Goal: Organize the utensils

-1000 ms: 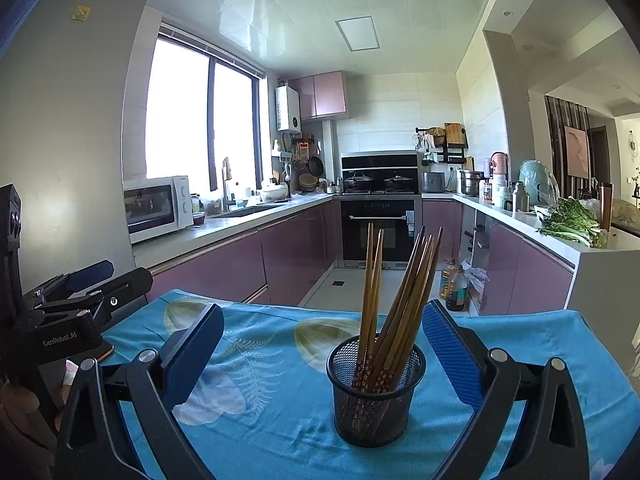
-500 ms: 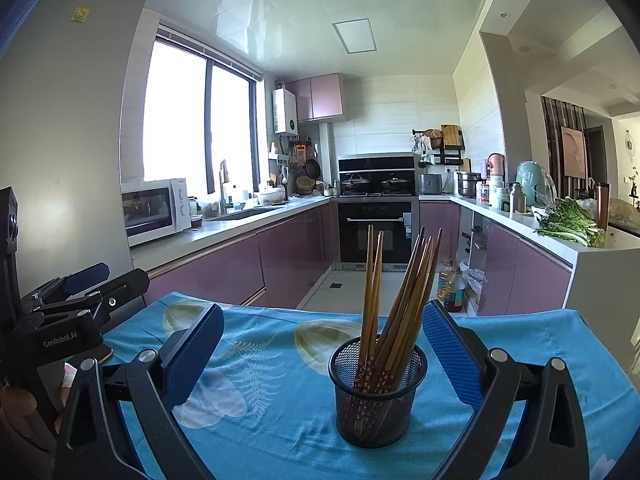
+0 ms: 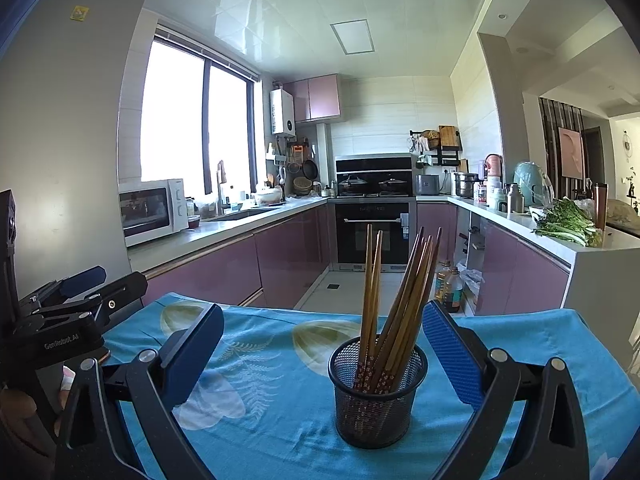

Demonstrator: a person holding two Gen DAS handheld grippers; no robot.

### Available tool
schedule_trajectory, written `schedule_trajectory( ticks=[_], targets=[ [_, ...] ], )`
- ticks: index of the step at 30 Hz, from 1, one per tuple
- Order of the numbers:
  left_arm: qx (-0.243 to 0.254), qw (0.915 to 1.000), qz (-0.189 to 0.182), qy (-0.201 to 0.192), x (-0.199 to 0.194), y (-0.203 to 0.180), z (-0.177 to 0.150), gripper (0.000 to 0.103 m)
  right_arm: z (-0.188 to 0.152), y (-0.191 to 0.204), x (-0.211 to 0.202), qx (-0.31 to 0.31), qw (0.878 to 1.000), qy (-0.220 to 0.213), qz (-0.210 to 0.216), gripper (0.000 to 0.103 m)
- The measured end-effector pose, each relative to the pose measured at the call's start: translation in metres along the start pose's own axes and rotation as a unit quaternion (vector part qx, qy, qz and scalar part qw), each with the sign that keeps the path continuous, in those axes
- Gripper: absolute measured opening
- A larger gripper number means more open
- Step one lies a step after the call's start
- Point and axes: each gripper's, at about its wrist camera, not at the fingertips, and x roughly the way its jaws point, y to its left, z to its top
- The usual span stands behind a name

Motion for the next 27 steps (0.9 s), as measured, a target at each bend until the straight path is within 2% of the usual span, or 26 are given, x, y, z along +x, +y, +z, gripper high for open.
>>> schedule_trajectory(
  ticks=[27],
  targets=[
    [-0.004, 1.0000, 0.004, 0.002, 0.0015, -0.0004, -0.0043, 0.097, -0.0026, -0.0020, 0.0035, 0.005, 1.000, 0.001, -0.017, 0.096]
  ],
)
